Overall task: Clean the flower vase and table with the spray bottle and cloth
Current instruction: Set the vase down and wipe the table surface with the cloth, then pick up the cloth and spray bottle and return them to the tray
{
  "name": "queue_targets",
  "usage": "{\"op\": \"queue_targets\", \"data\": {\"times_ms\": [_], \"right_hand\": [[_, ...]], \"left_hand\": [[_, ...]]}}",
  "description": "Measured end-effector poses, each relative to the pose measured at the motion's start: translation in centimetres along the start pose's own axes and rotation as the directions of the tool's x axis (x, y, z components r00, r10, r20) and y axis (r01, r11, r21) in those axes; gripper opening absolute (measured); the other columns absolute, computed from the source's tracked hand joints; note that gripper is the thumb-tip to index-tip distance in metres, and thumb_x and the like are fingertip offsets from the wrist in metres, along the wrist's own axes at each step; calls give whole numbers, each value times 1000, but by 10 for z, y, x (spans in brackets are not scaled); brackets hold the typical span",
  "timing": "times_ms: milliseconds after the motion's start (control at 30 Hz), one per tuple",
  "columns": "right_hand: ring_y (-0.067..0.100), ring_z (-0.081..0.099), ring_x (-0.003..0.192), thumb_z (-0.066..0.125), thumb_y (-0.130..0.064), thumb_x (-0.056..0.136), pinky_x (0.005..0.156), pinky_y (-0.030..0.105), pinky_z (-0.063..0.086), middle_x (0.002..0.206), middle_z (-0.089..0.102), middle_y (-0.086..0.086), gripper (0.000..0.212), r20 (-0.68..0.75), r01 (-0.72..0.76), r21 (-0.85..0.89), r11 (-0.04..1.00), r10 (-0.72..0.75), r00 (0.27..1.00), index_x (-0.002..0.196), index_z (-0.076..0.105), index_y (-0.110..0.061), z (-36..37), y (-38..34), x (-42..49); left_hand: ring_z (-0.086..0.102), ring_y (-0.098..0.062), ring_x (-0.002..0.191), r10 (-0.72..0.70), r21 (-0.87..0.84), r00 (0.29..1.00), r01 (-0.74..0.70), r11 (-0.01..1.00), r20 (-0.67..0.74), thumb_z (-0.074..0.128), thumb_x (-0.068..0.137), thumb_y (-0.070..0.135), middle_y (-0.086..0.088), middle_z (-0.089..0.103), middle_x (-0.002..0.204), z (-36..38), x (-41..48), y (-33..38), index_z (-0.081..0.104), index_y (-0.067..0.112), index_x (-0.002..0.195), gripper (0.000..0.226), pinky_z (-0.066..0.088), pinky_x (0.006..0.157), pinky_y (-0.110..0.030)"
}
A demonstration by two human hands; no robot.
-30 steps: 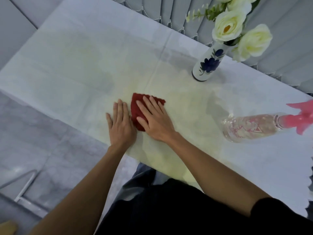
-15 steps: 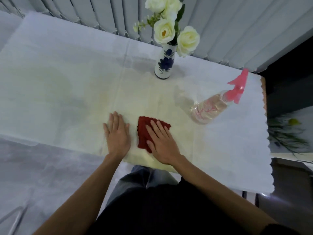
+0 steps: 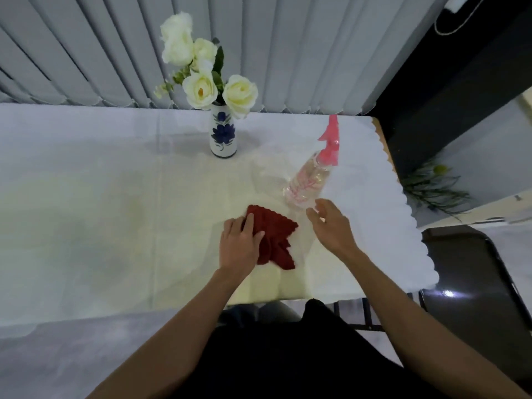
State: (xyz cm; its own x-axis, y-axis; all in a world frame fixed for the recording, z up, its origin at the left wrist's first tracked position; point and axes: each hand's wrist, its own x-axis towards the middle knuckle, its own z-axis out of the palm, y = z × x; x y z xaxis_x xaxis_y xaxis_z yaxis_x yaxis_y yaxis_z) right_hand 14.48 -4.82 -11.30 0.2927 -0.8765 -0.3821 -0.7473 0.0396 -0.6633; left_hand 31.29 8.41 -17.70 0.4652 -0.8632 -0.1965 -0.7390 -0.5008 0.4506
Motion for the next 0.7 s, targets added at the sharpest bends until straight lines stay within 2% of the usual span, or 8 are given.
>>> {"op": "queue_targets", "data": {"times_ms": [67,100,167,267,400,467,567,700], "right_hand": [[21,55,132,74,-46,91,105,33,46,152,52,2,81,-38,-16,81,997,19,999,157,34,-21,-12,-16,14],[19,55,130,80,-48,84,105,35,48,148,52,-3,91,-41,-3,134,991,8,999,157,31,-25,-14,-26,22],[17,58,124,87,-47,75,103,38,52,143,57,-7,96,-71,39,227,973,-24,997,152,35,-28,-14,-42,38],[18,60,115,87,-41,77,91,31,51,130,60,-8,84,-103,-17,346,938,55,993,145,41,-28,-15,-53,47],[15,62,103,84,-37,81,69,15,44,108,63,-10,58,-70,-11,289,957,33,997,128,54,-24,-23,-40,44],[14,64,102,85,-35,79,68,12,44,110,67,-9,57,-72,4,291,957,18,997,128,59,-23,-31,-30,39],[12,66,102,86,-37,78,70,13,45,113,71,-8,59,-70,1,251,968,17,997,130,62,-22,-51,-5,19],[12,70,100,86,-40,76,84,24,54,107,74,-10,55,-67,-9,209,978,24,997,125,67,-24,-91,55,-25]], "left_hand": [[49,-36,122,-23,11,998,23,1000,65,52,100,43,-17,52,135,-2,2,10,42,12,152,61,43,102,-42],[48,-34,121,-33,-2,995,33,999,94,52,100,44,-17,47,135,-3,4,12,37,15,154,63,44,102,-41],[48,-32,122,-33,-53,988,41,998,149,54,100,40,-16,40,136,-3,7,16,34,19,156,63,46,105,-38],[55,-29,114,-19,-100,978,40,994,209,57,101,28,-14,39,132,-1,12,19,44,22,152,54,46,106,-32],[60,-32,107,-34,-111,972,61,992,234,59,97,17,-16,47,132,-1,17,33,63,23,133,37,47,92,-30],[64,-32,102,-25,-100,971,50,994,238,61,95,16,-16,48,127,4,17,40,66,23,129,35,45,91,-26],[69,-32,93,-34,-135,976,64,989,213,65,90,14,-18,59,120,18,16,58,72,21,120,32,53,91,-31],[68,-33,93,-72,-133,983,95,986,170,65,91,10,-18,54,121,38,11,98,71,16,121,31,50,93,-31]]}}
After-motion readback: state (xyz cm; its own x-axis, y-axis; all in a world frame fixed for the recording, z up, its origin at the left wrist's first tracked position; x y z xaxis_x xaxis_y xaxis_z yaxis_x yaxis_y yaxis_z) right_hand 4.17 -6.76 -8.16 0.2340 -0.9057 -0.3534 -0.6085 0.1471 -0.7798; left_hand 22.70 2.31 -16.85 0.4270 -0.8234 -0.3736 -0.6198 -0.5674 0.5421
